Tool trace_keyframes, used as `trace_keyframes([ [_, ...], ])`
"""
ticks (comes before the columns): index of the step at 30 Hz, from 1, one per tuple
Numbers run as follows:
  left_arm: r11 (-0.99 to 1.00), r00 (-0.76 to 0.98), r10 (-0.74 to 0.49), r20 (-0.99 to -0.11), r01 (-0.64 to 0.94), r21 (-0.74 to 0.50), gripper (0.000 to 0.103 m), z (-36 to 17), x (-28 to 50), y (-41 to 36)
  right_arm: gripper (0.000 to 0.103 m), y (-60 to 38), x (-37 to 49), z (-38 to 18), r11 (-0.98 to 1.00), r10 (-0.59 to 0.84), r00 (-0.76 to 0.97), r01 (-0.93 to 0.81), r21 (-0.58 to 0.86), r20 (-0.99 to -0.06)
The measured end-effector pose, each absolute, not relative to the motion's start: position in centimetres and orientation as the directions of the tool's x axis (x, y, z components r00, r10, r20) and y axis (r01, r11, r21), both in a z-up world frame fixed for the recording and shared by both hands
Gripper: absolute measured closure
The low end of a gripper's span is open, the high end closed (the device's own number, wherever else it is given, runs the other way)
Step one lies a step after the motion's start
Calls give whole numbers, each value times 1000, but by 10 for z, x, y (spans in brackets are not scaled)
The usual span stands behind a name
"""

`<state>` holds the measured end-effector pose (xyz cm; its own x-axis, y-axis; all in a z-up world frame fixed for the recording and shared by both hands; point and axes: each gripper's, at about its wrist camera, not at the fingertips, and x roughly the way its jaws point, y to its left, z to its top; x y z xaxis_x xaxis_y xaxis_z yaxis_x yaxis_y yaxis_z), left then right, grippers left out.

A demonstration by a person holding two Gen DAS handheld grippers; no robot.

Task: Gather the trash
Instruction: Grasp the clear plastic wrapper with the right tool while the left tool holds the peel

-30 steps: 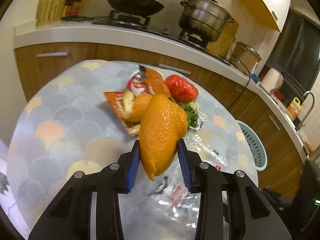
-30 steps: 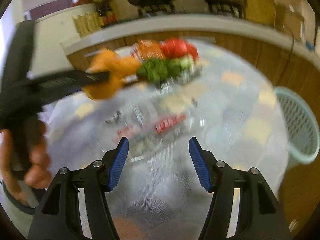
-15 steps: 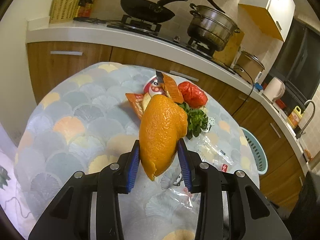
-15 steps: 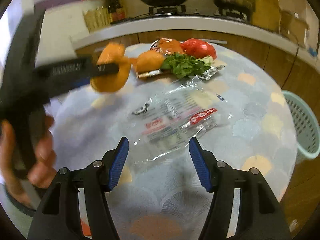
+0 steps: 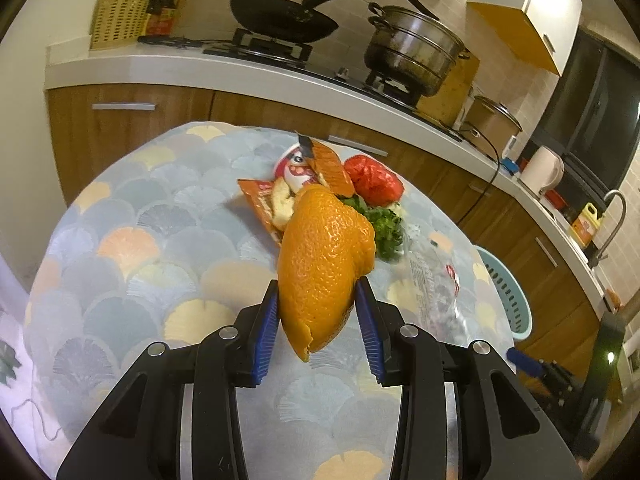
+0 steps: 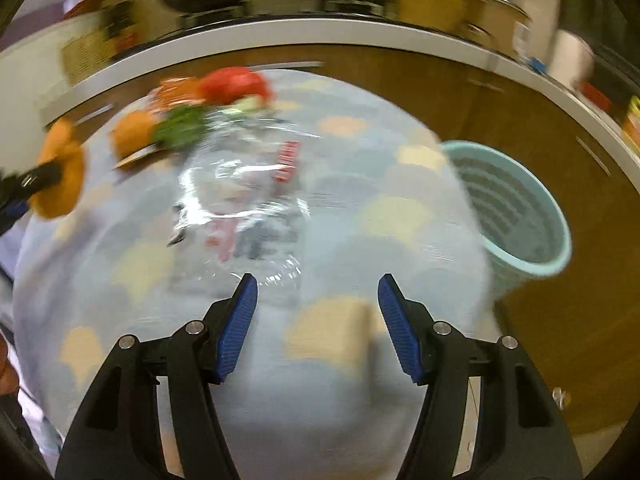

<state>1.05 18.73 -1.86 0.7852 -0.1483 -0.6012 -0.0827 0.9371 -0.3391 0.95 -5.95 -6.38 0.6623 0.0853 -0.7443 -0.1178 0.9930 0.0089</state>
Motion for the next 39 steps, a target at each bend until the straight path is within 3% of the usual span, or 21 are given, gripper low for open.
trace_keyframes([
  [6,942,778,-166,-607,-57,-331,67,-20,16,177,42,-75,9,-52,981,184,675,-176,86,-715],
  [10,944,776,-172,-607,-47,-327,67,-19,18,173,23,-53,15,-39,964,250,682,-240,112,-687],
  [12,945,777,-171,-606,-46,-325,66,-18,18,173,20,-37,24,-38,958,264,673,-267,106,-691],
  [17,945,780,-168,-603,-47,-323,66,-15,16,177,17,-8,49,-45,957,240,649,-282,65,-722],
  [20,944,780,-168,-603,-49,-326,66,-14,17,180,10,-3,64,-48,961,234,639,-266,75,-733],
  [30,947,766,-181,-616,-34,-321,66,-19,22,173,10,-15,92,-75,984,154,588,-163,70,-794],
  [32,947,762,-188,-619,-28,-321,66,-20,24,170,13,-12,91,-76,985,137,587,-165,47,-798],
  [35,948,761,-196,-619,-14,-319,66,-20,26,165,38,-10,87,-75,987,109,609,-161,13,-785],
  [37,949,760,-200,-619,-8,-317,66,-19,27,162,67,-12,83,-72,986,114,624,-169,9,-773],
  [39,950,759,-203,-618,-2,-313,66,-19,27,158,76,-16,80,-71,984,136,625,-178,30,-769],
])
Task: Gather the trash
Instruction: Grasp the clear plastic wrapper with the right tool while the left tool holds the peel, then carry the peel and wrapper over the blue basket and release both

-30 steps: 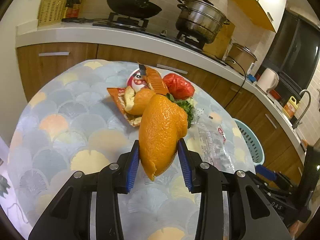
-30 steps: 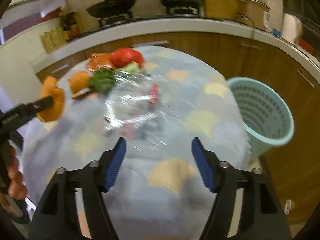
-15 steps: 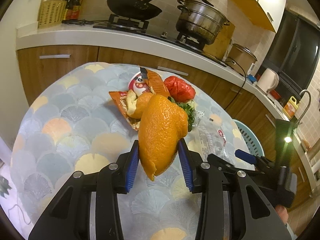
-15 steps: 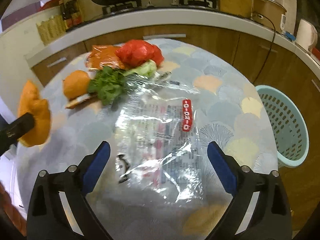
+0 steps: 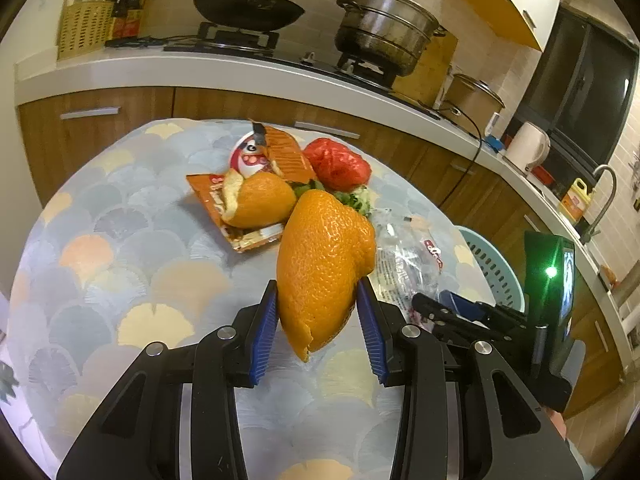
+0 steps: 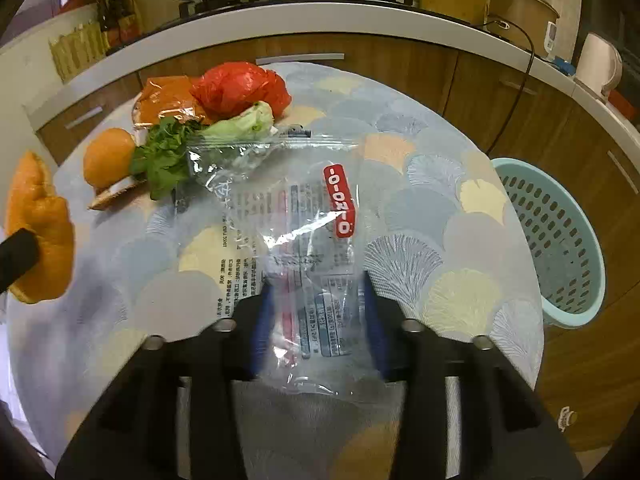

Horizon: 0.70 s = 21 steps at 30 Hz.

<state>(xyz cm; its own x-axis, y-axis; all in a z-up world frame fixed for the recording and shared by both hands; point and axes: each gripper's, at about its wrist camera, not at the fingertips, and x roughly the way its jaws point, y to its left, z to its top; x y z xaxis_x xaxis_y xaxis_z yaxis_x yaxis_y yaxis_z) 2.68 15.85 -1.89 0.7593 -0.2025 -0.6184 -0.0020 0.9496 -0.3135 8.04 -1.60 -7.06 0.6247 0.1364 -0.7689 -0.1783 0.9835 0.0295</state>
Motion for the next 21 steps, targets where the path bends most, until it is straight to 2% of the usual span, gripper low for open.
trace_keyframes([
  [4,951,759,-207,-617,9,-308,66,-18,27,150,85,-25,76,-66,980,173,632,-189,66,-755],
  [13,951,768,-243,-592,68,-302,66,-6,31,125,87,-58,58,-26,983,176,718,-159,88,-673],
  [21,952,771,-283,-571,155,-263,66,22,53,81,86,-118,57,5,994,97,787,-48,95,-609],
])
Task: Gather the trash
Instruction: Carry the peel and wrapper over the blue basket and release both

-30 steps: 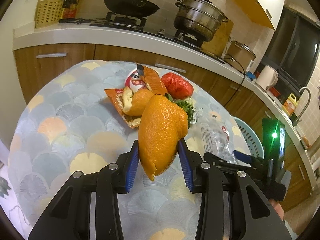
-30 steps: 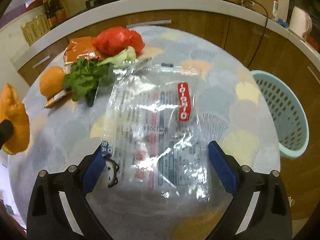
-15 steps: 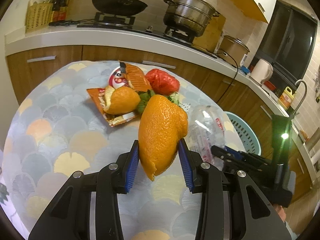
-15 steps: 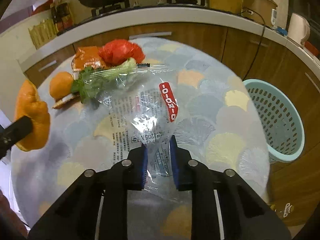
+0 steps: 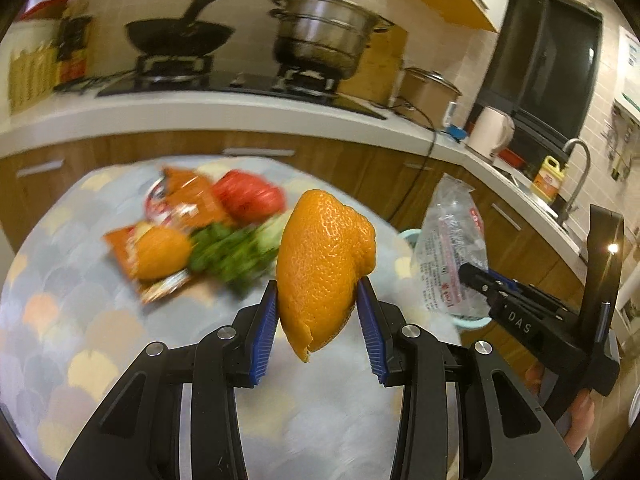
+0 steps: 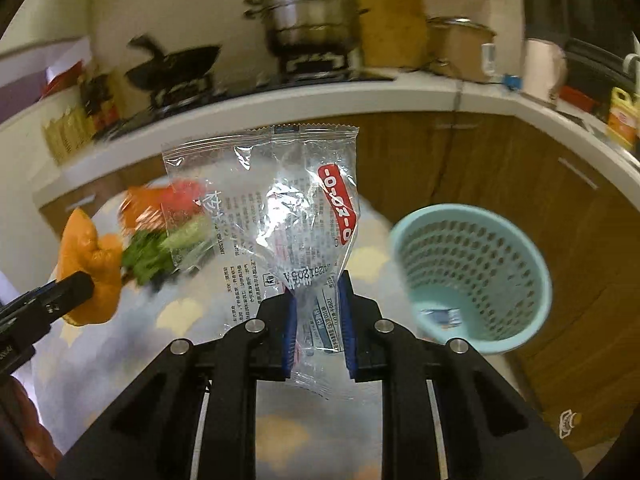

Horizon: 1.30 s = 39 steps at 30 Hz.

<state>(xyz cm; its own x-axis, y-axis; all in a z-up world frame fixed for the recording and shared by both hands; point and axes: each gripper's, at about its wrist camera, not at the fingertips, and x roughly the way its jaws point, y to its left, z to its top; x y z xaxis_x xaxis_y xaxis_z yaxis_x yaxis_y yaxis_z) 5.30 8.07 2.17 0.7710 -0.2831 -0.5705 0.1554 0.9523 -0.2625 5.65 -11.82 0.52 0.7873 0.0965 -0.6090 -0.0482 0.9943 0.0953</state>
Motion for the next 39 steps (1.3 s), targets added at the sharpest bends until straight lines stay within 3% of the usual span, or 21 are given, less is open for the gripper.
trace_keyframes([
  [10,924,727,-383,-570,300,-237,66,50,106,-14,86,-230,66,17,981,-41,812,145,132,-582],
  [17,897,656,-435,-616,375,-235,66,35,148,-89,86,-295,86,-11,952,-111,758,266,150,-642],
  [29,894,540,-422,-728,381,-236,64,-28,208,-154,80,-331,138,-75,924,-49,607,329,195,-793],
  [32,894,516,-419,-747,377,-242,59,-40,219,-160,71,-331,144,-82,925,-42,589,329,192,-807],
  [34,893,500,-424,-755,369,-257,53,-46,226,-162,46,-333,147,-85,923,-30,581,329,201,-813],
  [39,888,486,-433,-759,375,-267,50,-49,227,-163,41,-332,142,-87,931,-31,583,312,189,-812],
])
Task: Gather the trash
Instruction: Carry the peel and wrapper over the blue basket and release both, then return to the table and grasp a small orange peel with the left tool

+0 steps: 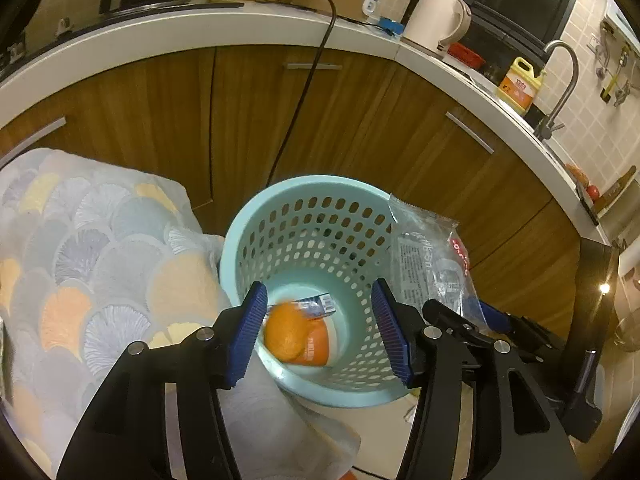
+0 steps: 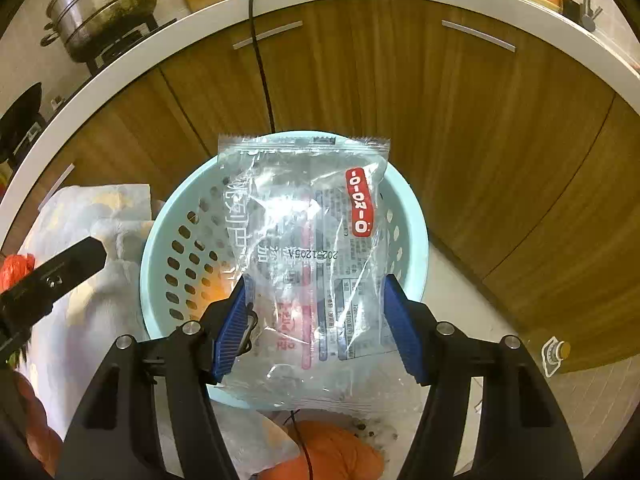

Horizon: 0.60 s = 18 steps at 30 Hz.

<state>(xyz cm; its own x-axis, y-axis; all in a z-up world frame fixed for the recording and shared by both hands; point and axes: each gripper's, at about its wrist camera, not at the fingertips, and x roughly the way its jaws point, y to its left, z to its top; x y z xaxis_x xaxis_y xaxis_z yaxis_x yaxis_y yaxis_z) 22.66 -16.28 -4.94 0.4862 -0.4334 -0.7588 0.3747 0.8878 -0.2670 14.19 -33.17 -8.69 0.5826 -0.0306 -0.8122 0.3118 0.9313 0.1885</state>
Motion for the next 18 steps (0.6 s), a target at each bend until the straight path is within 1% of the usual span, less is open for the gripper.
trace_keyframes([
  [4,884,495,-442,-748,381,-270,50,-44,220,-159,41,-331,141,-87,935,-10,584,294,200,-811],
  [9,888,519,-437,-735,380,-259,49,-36,209,-149,41,-323,142,-84,947,-5,579,264,181,-815],
  [10,888,523,-438,-731,377,-262,49,-34,207,-144,35,-320,143,-84,951,-2,577,254,178,-817],
  [12,889,530,-440,-725,370,-270,48,-30,203,-136,26,-317,147,-85,957,5,570,234,168,-822],
  [18,895,560,-438,-704,342,-285,48,-19,194,-110,26,-310,144,-80,962,22,587,208,176,-810],
])
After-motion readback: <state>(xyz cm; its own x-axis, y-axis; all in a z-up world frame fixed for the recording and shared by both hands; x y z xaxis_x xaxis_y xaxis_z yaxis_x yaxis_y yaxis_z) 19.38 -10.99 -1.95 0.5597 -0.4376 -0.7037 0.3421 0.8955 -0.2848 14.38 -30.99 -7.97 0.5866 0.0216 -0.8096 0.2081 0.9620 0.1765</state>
